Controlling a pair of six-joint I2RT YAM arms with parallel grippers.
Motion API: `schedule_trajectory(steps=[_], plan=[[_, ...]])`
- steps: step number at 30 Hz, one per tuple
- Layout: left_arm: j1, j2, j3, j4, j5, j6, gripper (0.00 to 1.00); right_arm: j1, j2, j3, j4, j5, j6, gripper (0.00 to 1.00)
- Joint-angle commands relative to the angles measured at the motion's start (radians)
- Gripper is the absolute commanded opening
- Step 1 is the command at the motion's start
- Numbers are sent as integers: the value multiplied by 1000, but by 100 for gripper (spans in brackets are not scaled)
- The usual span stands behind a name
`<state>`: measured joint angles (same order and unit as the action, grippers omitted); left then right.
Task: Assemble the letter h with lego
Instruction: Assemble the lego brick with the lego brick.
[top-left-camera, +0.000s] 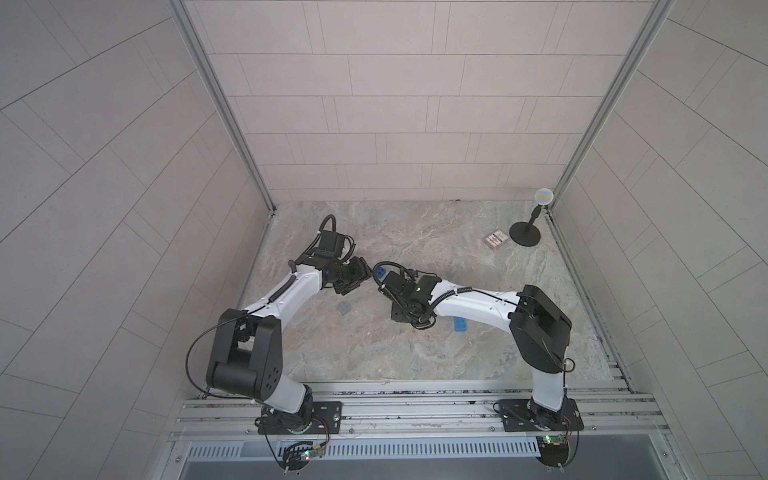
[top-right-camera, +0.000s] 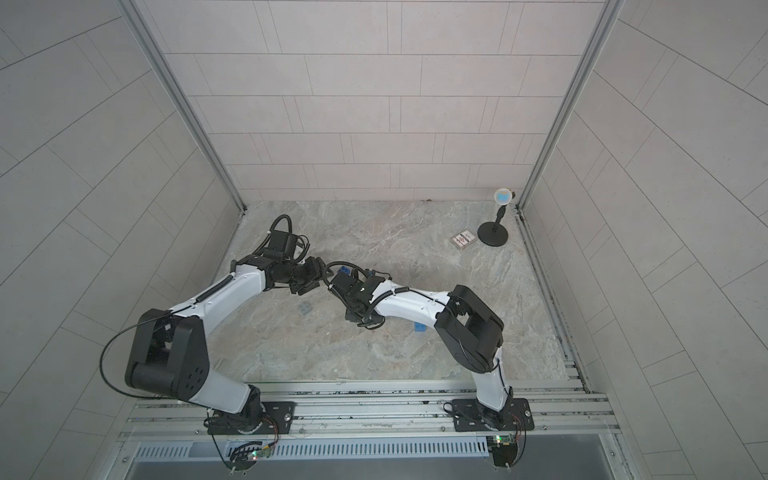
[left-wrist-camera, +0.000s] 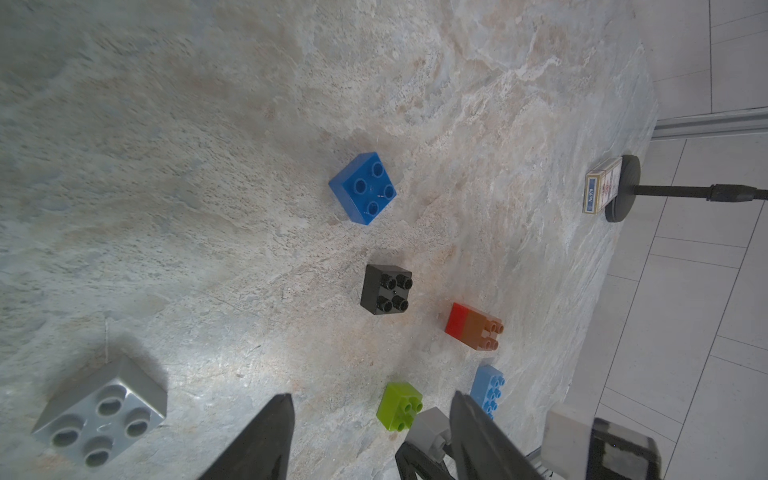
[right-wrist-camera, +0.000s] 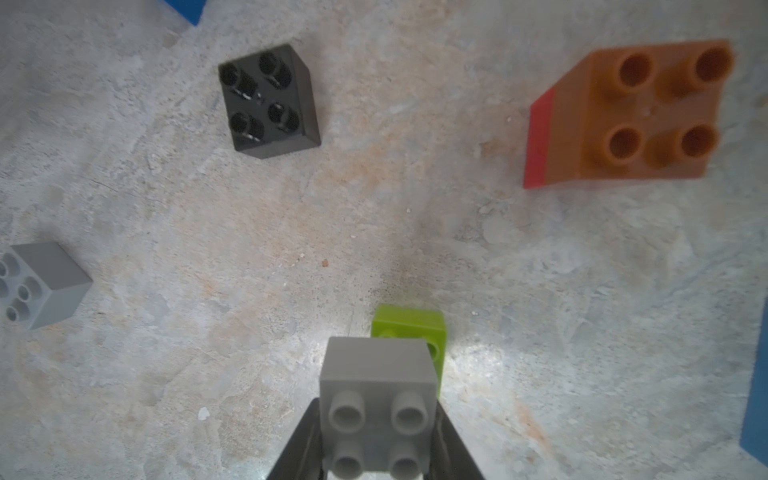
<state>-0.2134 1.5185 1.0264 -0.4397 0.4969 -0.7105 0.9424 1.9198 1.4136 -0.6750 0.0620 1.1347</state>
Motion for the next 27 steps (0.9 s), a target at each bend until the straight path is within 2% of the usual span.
schedule_trajectory(steps=[1,22,27], plan=[[8,0,-5,-4,14,-7,67,9,12,-1,-63,32,-5,31],[8,10,-5,-4,28,-7,67,9,98,81,-125,20,1,37],[8,13,-5,-2,32,-7,67,3,105,82,-126,11,-1,42]])
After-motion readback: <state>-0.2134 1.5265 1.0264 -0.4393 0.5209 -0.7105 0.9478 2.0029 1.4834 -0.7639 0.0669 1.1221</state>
